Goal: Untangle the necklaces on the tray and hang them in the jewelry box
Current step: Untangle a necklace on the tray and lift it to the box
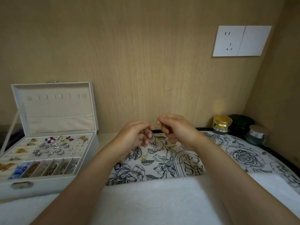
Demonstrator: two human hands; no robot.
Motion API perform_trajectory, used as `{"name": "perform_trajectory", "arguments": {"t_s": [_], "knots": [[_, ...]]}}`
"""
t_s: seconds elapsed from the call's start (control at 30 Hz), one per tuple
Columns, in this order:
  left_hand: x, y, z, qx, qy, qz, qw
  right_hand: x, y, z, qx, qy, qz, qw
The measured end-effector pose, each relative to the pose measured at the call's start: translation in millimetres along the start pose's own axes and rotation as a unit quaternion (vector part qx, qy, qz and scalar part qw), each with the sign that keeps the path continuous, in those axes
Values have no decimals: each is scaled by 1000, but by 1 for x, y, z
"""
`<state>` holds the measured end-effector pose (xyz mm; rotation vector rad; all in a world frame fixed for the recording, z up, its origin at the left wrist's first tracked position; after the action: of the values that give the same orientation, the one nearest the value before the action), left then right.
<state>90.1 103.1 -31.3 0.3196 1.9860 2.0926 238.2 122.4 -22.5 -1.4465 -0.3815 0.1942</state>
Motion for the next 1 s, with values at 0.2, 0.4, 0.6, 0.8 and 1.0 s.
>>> {"name": "perform_trajectory", "arguments": {"t_s": [0.2, 0.4, 0.6, 0.8, 1.0], "knots": [[-2, 8, -9, 61, -72, 75, 993, -18, -26, -7, 41, -4, -52, 998], [22, 33, -18, 12, -5, 132, 991, -39, -63, 2, 63, 2, -114, 991], [69, 79, -40, -48, 31, 107, 993, -71, -95, 26, 57, -3, -152, 987], [141, 103, -65, -60, 115, 105, 986, -124, -126, 59, 103, -23, -197, 975], [226, 117, -96, -77, 248, 108, 960, -194, -154, 104, 169, 11, -229, 959]]}}
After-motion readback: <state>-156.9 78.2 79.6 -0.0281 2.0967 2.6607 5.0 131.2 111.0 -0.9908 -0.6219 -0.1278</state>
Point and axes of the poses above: each hand's wrist, its own z-axis towards the middle knuckle, its own x-axis out of the back of the hand, y = z × x, the point moved 6 cm from there along z, towards the middle knuckle, and after that the axes turned 2 degrees about -y, right-handed, at the moved point
